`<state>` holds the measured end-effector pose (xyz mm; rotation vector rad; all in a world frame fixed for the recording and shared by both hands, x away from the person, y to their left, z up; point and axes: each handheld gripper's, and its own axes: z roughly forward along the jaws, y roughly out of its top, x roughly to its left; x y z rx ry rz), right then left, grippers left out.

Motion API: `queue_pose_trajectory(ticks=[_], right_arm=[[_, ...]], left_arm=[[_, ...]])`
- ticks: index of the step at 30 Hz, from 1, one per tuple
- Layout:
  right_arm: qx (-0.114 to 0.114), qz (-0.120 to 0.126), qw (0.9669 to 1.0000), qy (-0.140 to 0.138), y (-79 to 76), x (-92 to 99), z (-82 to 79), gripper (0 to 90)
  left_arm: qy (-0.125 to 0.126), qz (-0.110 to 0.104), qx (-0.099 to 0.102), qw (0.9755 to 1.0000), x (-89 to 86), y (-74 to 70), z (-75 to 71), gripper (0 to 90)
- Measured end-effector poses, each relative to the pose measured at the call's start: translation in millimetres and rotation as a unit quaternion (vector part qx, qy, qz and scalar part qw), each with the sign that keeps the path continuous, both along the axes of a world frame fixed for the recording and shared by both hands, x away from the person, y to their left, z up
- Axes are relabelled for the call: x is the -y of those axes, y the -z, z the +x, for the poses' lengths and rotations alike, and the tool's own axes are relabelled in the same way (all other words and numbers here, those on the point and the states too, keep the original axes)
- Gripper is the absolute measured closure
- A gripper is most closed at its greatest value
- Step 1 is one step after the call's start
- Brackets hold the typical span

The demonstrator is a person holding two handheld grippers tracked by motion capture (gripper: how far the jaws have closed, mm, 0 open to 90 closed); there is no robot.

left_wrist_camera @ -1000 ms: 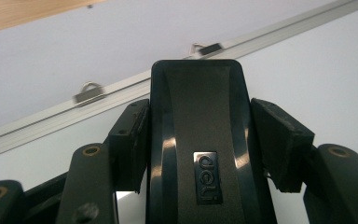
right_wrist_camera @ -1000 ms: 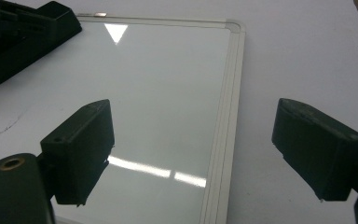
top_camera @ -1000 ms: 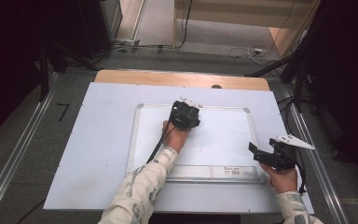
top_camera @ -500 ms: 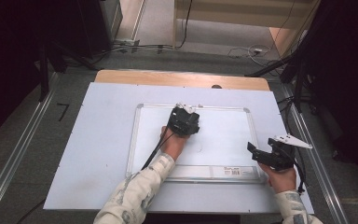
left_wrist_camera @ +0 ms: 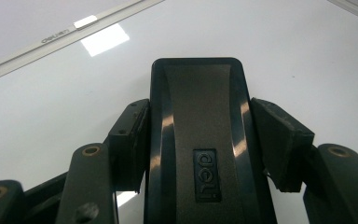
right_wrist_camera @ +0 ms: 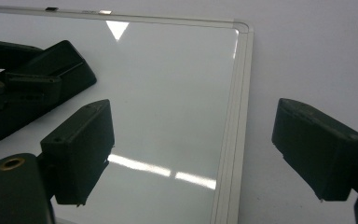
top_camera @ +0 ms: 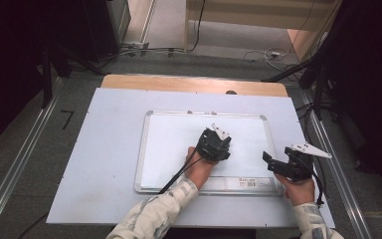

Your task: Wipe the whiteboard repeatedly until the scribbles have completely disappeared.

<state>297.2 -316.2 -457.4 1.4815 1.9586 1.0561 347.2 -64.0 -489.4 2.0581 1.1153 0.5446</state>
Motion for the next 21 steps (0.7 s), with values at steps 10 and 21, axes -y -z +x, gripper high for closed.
queue_pose_trajectory(ticks=[10, 21], right_arm=[[0.002, -0.001, 1.0, -0.001, -0.3, 0.3, -0.7, 11.5], [0.0, 0.0, 1.0, 0.004, 0.0, 3.6, -2.3, 11.5]], left_arm=[[0.006, -0.007, 0.004, 0.9999, 2.8, 1.6, 10.7, 41.5], [-0.047, -0.003, -0.003, 0.9989, -38.1, -0.2, 38.6, 41.4]])
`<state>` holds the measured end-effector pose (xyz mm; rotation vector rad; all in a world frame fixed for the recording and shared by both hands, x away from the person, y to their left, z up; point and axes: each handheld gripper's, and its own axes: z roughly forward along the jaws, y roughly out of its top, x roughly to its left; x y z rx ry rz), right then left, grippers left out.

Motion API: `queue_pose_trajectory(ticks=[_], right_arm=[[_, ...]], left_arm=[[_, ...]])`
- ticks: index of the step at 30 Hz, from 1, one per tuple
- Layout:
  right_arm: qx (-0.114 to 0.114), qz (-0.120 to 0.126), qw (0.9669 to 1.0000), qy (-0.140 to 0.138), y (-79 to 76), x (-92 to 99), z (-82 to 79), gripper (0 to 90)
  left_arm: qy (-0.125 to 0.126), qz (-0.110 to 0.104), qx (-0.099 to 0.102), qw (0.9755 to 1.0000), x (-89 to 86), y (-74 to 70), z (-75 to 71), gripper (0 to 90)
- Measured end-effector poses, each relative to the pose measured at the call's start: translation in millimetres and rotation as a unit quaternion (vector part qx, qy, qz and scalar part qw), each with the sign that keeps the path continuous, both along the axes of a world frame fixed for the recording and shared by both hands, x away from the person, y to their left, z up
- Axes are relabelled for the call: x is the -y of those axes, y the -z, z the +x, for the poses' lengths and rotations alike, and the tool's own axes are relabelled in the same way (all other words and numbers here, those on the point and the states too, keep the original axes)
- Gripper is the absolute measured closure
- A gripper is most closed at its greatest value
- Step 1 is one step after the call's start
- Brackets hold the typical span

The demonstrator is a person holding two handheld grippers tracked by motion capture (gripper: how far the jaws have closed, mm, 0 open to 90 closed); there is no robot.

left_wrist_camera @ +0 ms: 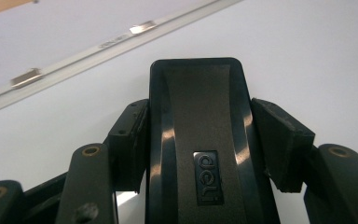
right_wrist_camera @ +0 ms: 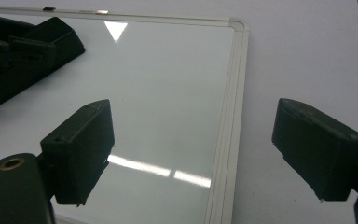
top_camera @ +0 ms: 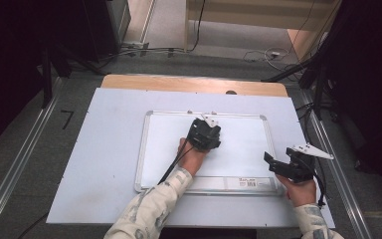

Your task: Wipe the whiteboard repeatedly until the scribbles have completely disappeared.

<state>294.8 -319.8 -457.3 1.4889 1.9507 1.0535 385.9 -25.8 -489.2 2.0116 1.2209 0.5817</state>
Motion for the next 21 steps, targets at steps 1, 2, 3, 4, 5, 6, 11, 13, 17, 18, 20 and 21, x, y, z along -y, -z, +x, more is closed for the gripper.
queue_pose_trajectory(ticks=[1, 2, 3, 4, 5, 6, 11, 13, 17, 18, 20, 21], right_arm=[[0.0, 0.0, 1.0, 0.0, 0.0, -0.1, 0.0, 11.6], [0.0, 0.0, 1.0, 0.0, 0.0, -0.4, 0.0, 11.6], [0.0, 0.0, 1.0, 0.0, 0.0, -0.4, 0.0, 11.5], [0.0, 0.0, 1.0, 0.0, 0.1, -0.3, 0.0, 11.5], [0.0, 0.0, 1.0, 0.0, 0.1, -0.2, 0.1, 11.6], [0.0, -0.001, 1.0, 0.0, 0.2, 0.0, 0.1, 11.6], [0.0, 0.0, 1.0, -0.001, 0.4, 0.1, 0.3, 11.6], [-0.001, 0.0, 1.0, 0.0, 0.2, -0.5, 0.4, 11.6], [-0.001, -0.001, 1.0, -0.001, 0.3, -1.5, 1.2, 11.5], [-0.002, -0.001, 1.0, -0.002, 0.4, -1.8, 1.5, 11.6], [-0.001, -0.001, 1.0, -0.003, 0.4, -2.7, 2.0, 11.5], [-0.001, -0.002, 1.0, -0.003, 0.3, -3.1, 1.9, 11.6]], left_arm=[[-0.006, 0.0, 0.0, 1.0, -5.3, -0.1, 2.8, 41.4], [-0.011, 0.0, -0.001, 0.9999, -8.3, -0.1, 4.4, 41.4], [-0.017, 0.0, -0.001, 0.9999, -12.6, -0.1, 6.3, 41.4], [-0.023, -0.002, 0.0, 0.9997, -16.3, 0.0, 8.3, 41.4], [-0.029, -0.003, -0.001, 0.9996, -20.0, -0.1, 9.9, 41.4], [-0.035, -0.002, 0.0, 0.9994, -23.5, 0.0, 11.5, 41.4], [-0.053, -0.002, -0.001, 0.9986, -28.5, -0.2, 13.7, 41.5], [-0.058, -0.001, 0.0, 0.9983, -26.6, -0.2, 12.3, 41.5], [-0.046, 0.001, -0.003, 0.999, -19.9, -0.5, 7.5, 41.5], [-0.043, 0.0, -0.002, 0.9991, -16.9, -0.3, 5.8, 41.5], [-0.033, -0.002, -0.001, 0.9994, -10.7, 0.1, 2.5, 41.5], [-0.031, -0.002, -0.001, 0.9995, -7.4, 0.2, 0.7, 41.5]])
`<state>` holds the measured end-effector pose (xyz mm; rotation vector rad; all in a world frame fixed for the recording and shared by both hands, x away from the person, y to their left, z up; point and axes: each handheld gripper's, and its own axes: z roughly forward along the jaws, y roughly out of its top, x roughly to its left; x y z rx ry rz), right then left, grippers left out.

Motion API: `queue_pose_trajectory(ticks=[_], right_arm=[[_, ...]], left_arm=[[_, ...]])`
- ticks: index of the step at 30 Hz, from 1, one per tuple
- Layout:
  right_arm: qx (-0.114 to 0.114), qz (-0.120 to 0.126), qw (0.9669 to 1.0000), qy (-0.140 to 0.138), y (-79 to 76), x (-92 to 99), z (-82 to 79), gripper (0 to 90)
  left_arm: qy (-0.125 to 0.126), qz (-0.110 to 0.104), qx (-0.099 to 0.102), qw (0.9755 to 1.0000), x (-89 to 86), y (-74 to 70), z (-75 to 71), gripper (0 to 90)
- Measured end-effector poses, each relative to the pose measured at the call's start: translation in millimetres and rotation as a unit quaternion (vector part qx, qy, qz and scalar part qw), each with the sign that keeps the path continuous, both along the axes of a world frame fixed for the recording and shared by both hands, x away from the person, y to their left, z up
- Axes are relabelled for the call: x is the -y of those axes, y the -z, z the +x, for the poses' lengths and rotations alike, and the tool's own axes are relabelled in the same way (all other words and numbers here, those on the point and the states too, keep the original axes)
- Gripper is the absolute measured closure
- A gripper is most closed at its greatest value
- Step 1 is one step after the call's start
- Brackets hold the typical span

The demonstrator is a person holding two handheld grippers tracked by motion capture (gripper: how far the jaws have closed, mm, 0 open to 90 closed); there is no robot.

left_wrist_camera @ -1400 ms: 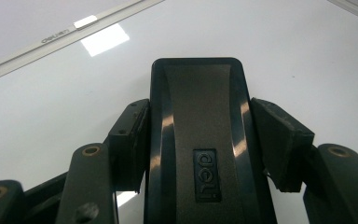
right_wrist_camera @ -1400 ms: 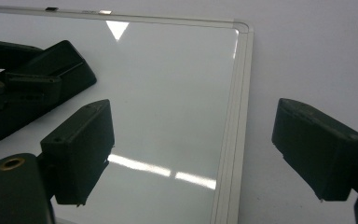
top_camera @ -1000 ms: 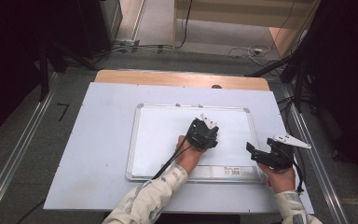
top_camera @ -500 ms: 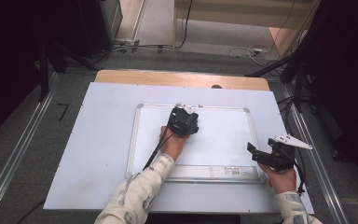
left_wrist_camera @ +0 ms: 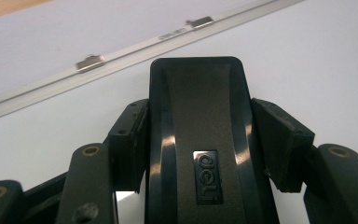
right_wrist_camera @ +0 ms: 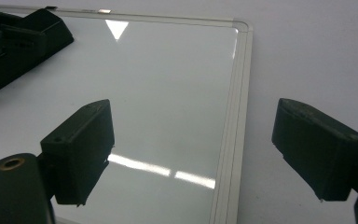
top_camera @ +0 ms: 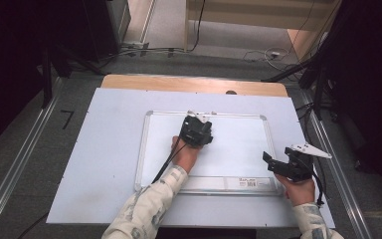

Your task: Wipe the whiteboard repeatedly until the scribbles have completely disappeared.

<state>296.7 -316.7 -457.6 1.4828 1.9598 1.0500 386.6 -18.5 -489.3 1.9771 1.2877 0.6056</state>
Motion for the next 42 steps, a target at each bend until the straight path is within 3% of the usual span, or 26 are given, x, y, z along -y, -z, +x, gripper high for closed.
queue_pose_trajectory(ticks=[10, 15, 22, 27, 36, 42], right_arm=[[0.0, 0.001, 1.0, 0.0, -0.2, 0.1, 0.0, 11.6], [0.0, 0.002, 1.0, 0.0, 0.0, 0.3, 0.3, 11.6], [0.0, 0.0, 1.0, -0.004, 0.2, -1.4, 1.7, 11.6], [0.0, -0.001, 1.0, -0.006, 0.6, -2.5, 2.5, 11.6], [0.0, 0.001, 1.0, -0.004, 0.2, -0.4, 1.2, 11.6], [0.001, 0.003, 1.0, -0.001, 0.0, 2.1, 0.3, 11.6]], left_arm=[[0.044, 0.001, 0.002, 0.999, 33.8, 0.4, -14.7, 41.5], [0.049, -0.002, -0.001, 0.9988, 37.4, 0.1, -16.4, 41.5], [0.085, -0.002, 0.001, 0.9964, 59.4, 0.6, -29.1, 41.5], [0.094, 0.002, 0.002, 0.9956, 74.4, 0.6, -34.2, 41.5], [0.085, -0.006, 0.003, 0.9963, 72.2, 1.0, -22.7, 41.3], [0.061, -0.003, 0.001, 0.9982, 53.7, 0.3, -8.8, 41.3]])
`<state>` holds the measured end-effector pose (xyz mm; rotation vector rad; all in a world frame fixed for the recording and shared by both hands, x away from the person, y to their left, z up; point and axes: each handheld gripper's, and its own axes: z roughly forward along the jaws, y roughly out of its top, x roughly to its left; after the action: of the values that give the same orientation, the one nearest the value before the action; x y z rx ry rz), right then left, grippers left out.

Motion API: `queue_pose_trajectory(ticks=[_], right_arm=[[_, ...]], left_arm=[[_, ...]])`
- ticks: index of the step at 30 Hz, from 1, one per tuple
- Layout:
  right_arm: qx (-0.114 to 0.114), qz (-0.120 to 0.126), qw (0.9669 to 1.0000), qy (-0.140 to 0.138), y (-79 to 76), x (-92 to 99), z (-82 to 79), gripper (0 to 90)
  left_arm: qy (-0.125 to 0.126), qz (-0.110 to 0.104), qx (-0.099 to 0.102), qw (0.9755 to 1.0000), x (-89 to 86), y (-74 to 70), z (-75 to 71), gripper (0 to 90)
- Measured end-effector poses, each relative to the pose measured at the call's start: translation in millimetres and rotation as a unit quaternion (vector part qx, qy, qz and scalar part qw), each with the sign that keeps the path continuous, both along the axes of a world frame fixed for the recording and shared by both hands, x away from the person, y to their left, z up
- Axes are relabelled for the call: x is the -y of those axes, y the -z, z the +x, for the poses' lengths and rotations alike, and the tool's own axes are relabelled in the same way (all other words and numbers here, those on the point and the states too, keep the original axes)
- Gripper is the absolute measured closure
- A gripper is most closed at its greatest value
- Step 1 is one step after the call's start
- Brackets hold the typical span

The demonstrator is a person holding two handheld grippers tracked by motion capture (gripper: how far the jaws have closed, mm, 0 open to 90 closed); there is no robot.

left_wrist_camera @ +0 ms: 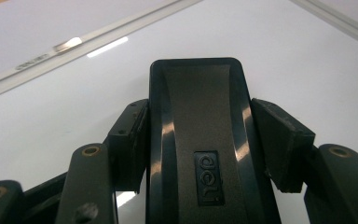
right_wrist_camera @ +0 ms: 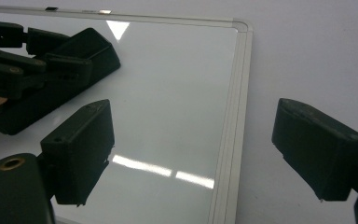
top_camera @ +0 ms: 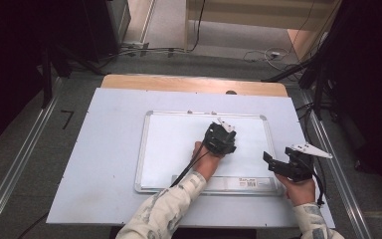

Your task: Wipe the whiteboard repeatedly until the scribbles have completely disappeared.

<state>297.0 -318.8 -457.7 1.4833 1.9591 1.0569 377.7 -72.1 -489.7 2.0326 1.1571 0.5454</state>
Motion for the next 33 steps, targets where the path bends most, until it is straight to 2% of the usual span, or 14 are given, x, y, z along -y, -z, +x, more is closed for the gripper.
queue_pose_trajectory(ticks=[9, 20, 23, 28, 31, 33], right_arm=[[-0.001, -0.001, 1.0, 0.0, 0.2, 0.3, -0.6, 11.6], [-0.002, -0.002, 1.0, 0.002, 0.4, -0.3, -1.1, 11.6], [-0.002, -0.004, 1.0, 0.001, 0.8, -0.8, -0.7, 11.6], [-0.002, -0.005, 1.0, 0.001, 0.7, -1.7, -0.5, 11.6], [-0.001, -0.005, 1.0, 0.0, 0.5, -3.0, -0.2, 11.6], [-0.002, -0.005, 1.0, -0.002, 0.6, -4.3, 0.1, 11.6]], left_arm=[[-0.051, -0.003, -0.003, 0.9987, -46.3, -0.2, 16.8, 41.3], [-0.091, -0.008, -0.005, 0.9958, -92.3, 0.4, 17.9, 41.3], [-0.094, -0.008, -0.005, 0.9955, -95.4, 0.5, 12.5, 41.3], [-0.084, -0.003, -0.006, 0.9964, -92.9, 0.3, 4.0, 41.3], [-0.078, -0.001, -0.005, 0.9969, -87.0, 0.4, -0.1, 41.3], [-0.066, -0.001, -0.005, 0.9978, -78.4, 0.6, -4.5, 41.3]])
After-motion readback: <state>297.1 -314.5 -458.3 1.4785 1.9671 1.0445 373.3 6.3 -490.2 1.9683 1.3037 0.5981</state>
